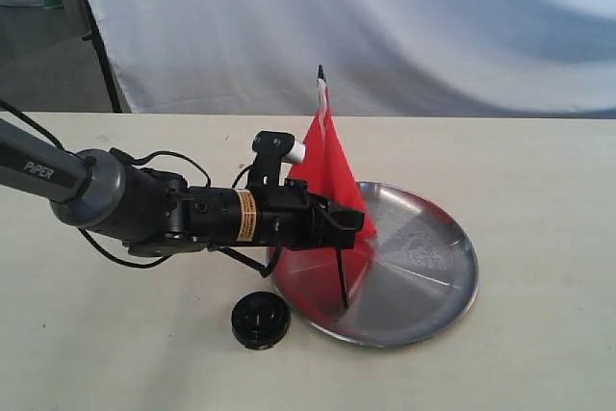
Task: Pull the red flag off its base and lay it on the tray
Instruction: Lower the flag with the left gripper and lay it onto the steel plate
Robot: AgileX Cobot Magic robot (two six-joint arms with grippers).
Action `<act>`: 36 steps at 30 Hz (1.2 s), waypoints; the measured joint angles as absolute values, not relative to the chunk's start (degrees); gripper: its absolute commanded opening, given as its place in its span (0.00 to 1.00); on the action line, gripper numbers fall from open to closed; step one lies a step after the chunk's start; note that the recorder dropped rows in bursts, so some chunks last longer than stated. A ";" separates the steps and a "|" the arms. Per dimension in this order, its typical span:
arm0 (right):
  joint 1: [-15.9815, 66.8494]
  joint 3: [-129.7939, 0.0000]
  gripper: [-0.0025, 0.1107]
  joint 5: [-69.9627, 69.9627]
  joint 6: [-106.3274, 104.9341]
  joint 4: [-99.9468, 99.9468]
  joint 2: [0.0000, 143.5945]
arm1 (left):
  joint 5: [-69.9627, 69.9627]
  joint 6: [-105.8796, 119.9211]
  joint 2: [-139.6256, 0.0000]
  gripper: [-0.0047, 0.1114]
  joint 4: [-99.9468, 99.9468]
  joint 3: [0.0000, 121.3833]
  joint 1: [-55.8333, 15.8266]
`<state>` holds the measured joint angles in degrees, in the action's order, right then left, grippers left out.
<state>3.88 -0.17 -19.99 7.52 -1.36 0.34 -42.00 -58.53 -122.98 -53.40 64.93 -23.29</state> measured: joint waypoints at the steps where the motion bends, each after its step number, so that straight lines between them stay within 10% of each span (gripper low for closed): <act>1: 3.88 -0.17 0.02 -19.99 7.74 -1.36 0.34 | -42.24 -58.66 -123.29 0.04 -53.28 65.24 -23.29; 21: 3.88 -0.17 0.02 -20.12 8.17 -1.36 0.34 | -43.31 -59.10 -124.68 0.05 -52.26 65.72 -23.29; 30: 3.88 -0.17 0.02 -20.12 8.20 -1.36 0.34 | -41.25 -58.90 -125.46 0.44 -53.83 65.72 -23.29; 36: 3.88 -0.17 0.02 -20.12 8.20 -1.36 0.34 | -39.36 -58.90 -125.44 0.46 -53.72 65.72 -23.29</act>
